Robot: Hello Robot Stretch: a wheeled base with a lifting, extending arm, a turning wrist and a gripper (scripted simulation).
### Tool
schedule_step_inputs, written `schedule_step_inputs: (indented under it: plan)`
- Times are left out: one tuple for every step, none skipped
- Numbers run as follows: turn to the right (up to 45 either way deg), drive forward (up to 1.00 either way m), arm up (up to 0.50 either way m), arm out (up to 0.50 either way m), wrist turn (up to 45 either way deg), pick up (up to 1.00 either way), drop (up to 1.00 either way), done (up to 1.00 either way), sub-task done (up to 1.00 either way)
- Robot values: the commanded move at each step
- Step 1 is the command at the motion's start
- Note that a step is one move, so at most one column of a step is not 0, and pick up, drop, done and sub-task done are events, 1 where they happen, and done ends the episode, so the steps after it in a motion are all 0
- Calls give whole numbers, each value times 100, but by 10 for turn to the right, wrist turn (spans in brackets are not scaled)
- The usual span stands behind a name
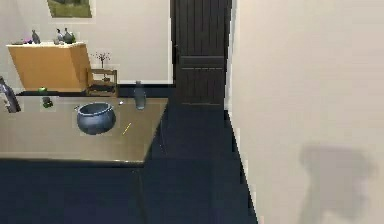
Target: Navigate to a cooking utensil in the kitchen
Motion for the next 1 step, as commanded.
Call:
schedule_step_inputs:
  plan:
    - [0, 65, 0, 0, 0, 0, 0, 0, 0]
